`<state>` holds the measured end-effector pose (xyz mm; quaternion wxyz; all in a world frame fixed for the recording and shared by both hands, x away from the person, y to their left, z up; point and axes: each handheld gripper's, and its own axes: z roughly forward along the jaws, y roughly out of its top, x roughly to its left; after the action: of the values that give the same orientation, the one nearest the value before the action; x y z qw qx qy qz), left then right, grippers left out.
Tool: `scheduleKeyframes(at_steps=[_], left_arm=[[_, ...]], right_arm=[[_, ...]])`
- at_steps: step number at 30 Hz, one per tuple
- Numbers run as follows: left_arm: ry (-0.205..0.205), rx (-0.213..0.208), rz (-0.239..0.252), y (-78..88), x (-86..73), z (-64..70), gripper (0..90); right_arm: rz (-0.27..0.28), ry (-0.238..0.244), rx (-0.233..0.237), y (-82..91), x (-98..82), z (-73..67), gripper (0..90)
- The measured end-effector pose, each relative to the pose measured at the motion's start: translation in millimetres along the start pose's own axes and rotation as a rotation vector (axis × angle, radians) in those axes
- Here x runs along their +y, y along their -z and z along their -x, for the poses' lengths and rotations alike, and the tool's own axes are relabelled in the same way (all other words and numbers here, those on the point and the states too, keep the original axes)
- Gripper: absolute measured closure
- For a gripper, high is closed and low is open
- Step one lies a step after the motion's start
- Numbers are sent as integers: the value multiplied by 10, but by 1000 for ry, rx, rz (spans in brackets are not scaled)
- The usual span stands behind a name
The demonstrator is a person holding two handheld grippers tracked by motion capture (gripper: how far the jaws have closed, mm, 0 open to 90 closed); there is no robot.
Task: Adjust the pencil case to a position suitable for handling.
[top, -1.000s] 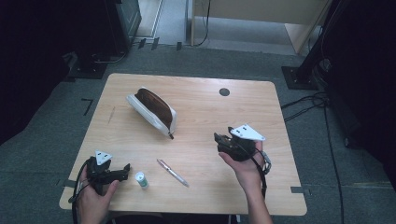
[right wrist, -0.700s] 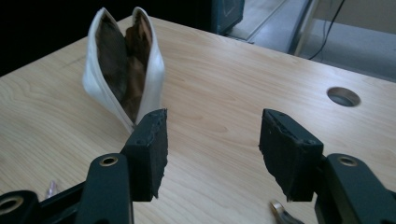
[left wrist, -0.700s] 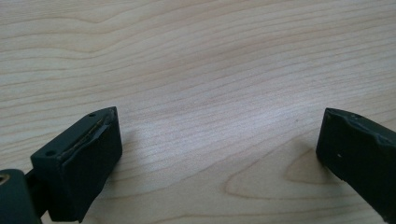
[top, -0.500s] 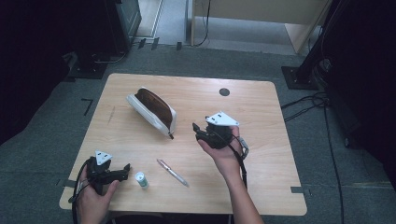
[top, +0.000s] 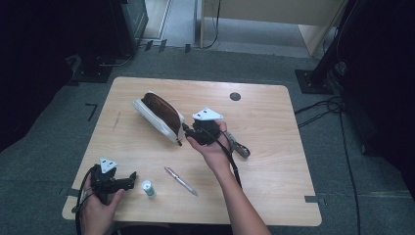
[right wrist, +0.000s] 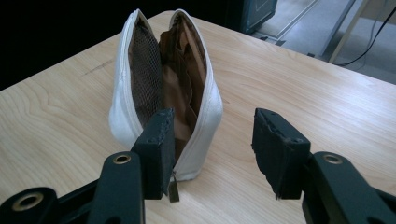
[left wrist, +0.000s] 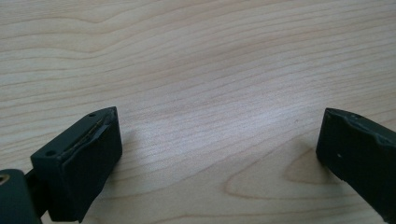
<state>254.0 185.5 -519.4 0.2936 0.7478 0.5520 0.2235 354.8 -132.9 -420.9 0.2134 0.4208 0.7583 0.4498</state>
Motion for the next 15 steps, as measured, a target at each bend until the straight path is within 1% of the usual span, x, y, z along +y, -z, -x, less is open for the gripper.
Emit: scheduleKeyframes(at_steps=[2,3,4,6,11,13,14,15], left_arm=[[0,0,0,0,0,0,5],[0,0,0,0,0,0,5],[0,0,0,0,0,0,5],[0,-1,-1,0,0,0,5],[0,-1,0,0,0,0,5],[0,-1,-1,0,1,-1,4],[1,-1,-1,0,0,0,5],[1,-1,0,0,0,0,5]], right_arm=[[-8,-9,2,-84,16,6,485],[-8,-9,2,-84,16,6,485],[-18,-17,2,-162,35,17,481],[-32,-26,2,-258,55,31,474],[-63,-22,11,-455,86,21,468],[-69,-24,10,-481,89,16,468],[-81,-27,5,-564,91,14,472],[-84,-36,6,-600,91,18,475]])
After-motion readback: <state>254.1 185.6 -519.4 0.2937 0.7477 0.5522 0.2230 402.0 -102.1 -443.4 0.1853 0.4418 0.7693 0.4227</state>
